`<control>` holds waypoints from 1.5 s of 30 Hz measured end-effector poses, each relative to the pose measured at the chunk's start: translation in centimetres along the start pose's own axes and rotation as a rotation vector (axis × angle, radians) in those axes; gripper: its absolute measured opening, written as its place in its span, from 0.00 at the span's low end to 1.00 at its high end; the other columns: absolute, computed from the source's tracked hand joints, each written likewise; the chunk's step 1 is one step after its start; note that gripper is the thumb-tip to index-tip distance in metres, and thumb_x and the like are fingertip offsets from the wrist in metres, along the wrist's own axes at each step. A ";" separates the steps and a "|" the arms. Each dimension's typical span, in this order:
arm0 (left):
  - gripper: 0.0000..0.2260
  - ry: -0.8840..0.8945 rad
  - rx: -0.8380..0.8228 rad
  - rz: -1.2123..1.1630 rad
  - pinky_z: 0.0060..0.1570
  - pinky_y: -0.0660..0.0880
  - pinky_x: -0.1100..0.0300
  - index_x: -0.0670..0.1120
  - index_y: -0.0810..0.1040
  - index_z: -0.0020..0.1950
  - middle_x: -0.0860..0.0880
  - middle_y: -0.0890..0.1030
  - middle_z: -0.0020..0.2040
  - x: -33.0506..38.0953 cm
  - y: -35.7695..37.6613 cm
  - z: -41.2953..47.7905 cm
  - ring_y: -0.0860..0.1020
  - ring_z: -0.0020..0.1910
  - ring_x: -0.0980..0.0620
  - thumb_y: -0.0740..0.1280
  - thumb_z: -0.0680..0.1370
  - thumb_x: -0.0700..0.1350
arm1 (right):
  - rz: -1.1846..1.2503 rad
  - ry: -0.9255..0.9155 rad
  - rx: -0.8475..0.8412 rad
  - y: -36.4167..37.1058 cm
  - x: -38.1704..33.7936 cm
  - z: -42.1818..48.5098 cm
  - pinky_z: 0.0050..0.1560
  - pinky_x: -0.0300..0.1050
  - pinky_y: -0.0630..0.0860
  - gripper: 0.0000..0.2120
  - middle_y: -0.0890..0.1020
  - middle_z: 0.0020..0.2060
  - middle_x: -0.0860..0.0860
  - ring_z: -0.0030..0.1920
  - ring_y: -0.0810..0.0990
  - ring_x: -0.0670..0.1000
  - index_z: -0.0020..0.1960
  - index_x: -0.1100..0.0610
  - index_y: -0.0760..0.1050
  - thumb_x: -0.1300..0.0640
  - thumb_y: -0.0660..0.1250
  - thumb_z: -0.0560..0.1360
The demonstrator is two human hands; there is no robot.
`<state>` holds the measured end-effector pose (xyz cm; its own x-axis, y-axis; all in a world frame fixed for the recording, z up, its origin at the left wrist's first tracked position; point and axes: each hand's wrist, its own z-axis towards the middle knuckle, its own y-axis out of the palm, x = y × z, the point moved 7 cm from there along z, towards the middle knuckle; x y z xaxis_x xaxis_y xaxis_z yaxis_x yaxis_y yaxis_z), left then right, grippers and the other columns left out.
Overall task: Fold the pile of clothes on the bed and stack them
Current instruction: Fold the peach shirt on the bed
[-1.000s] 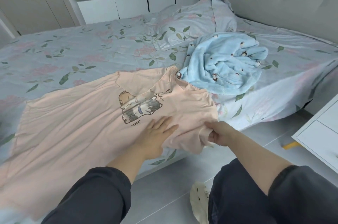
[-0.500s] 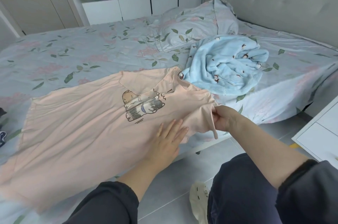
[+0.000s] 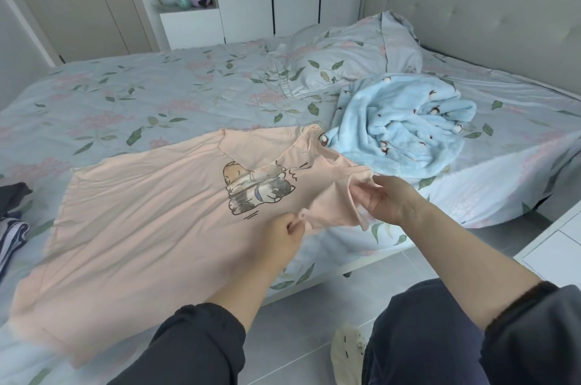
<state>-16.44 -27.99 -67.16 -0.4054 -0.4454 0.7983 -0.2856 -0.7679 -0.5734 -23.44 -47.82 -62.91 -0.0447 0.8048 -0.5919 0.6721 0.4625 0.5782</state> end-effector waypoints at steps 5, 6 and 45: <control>0.11 -0.173 -0.171 -0.190 0.32 0.61 0.60 0.46 0.74 0.34 0.50 0.72 0.29 -2.1 -0.2 1.3 0.67 0.28 0.55 0.65 0.74 0.34 | -1.246 -0.375 0.098 -0.2 -1.4 1.8 0.46 0.53 0.79 0.20 0.77 0.49 0.62 0.44 0.80 0.61 0.67 0.64 0.67 0.71 0.52 0.77; 0.12 -0.184 -0.162 -0.177 0.32 0.62 0.60 0.48 0.74 0.34 0.52 0.73 0.29 -2.2 -0.2 1.5 0.67 0.28 0.56 0.66 0.74 0.34 | -1.547 -0.509 0.065 0.4 -1.2 2.1 0.52 0.51 0.75 0.23 0.75 0.53 0.60 0.52 0.77 0.61 0.71 0.60 0.63 0.69 0.54 0.77; 0.22 0.145 -0.013 0.422 0.66 0.61 0.53 0.47 0.66 0.73 0.46 0.69 0.70 -2.4 -3.5 3.5 0.65 0.69 0.44 0.60 0.78 0.43 | -1.984 -1.075 -0.166 6.0 2.9 6.7 0.63 0.54 0.64 0.20 0.73 0.64 0.59 0.65 0.70 0.62 0.69 0.62 0.68 0.59 0.60 0.77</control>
<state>-11.42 -25.84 -66.47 -0.6060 -0.6485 0.4607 -0.0797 -0.5268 -0.8463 -14.56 -45.24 -64.94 -0.0391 -0.9675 -0.2498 0.2493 0.2326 -0.9401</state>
